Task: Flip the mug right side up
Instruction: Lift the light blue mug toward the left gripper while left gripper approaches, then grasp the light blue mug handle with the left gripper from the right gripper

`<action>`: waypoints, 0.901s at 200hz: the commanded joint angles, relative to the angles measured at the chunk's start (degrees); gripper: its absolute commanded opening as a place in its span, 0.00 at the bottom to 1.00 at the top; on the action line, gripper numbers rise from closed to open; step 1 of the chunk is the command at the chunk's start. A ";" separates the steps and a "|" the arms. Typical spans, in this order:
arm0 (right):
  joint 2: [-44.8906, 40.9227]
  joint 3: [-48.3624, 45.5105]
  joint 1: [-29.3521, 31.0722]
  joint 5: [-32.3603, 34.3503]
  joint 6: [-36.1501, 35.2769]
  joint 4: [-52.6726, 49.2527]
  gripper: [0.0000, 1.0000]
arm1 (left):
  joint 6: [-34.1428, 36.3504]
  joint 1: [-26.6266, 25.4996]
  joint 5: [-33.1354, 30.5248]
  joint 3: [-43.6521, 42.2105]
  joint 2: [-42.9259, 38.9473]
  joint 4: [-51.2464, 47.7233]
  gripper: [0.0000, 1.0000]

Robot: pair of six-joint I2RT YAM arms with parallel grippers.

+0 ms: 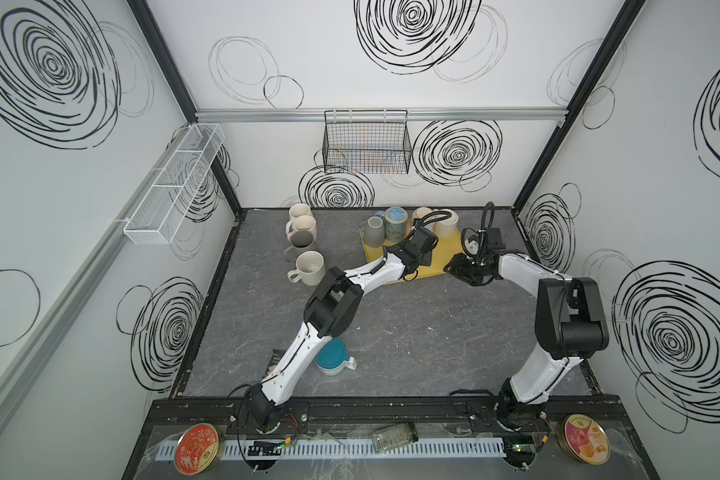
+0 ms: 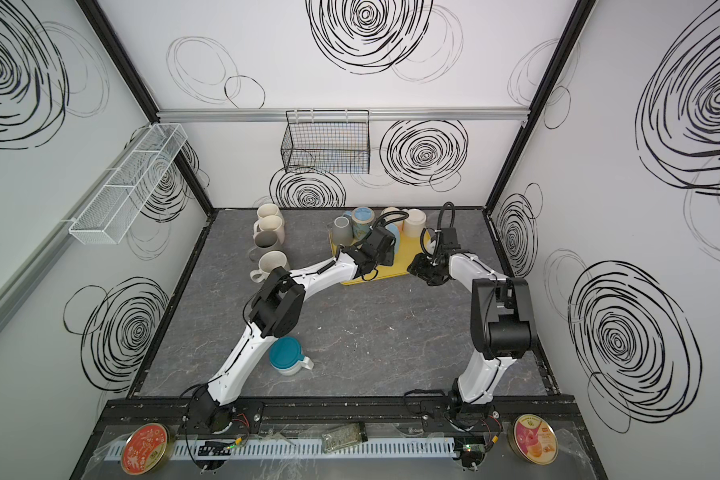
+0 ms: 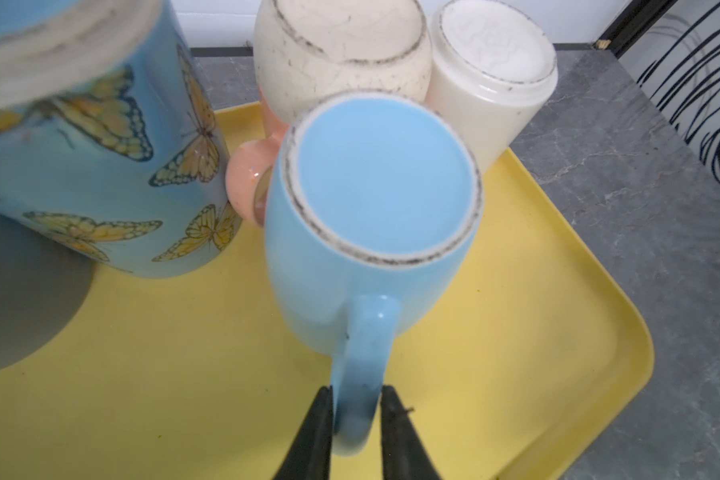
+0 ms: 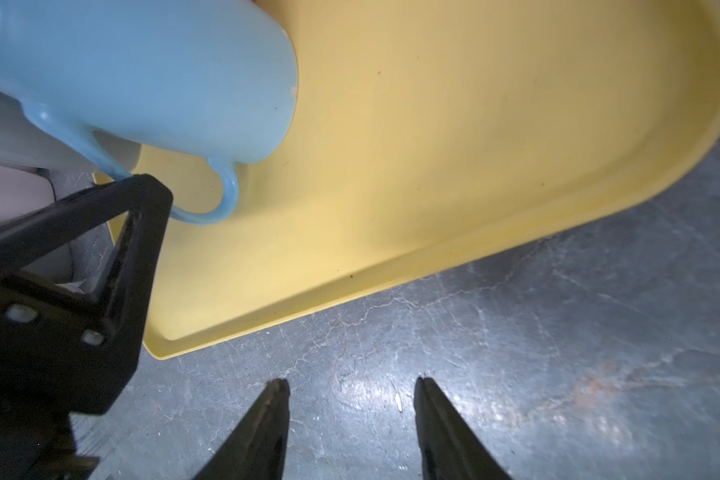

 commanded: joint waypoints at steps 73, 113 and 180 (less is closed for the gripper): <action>-0.69 -1.26 3.67 -0.18 2.53 2.11 0.52 | 1.85 1.46 4.14 -17.69 -14.47 2.86 0.02; 0.01 -0.82 6.08 -0.01 3.63 3.18 0.52 | 2.17 2.47 6.63 -28.01 -21.85 5.16 0.00; 1.31 0.98 9.09 -0.74 5.47 4.41 0.51 | 3.95 3.90 7.53 -29.96 -24.29 4.68 0.06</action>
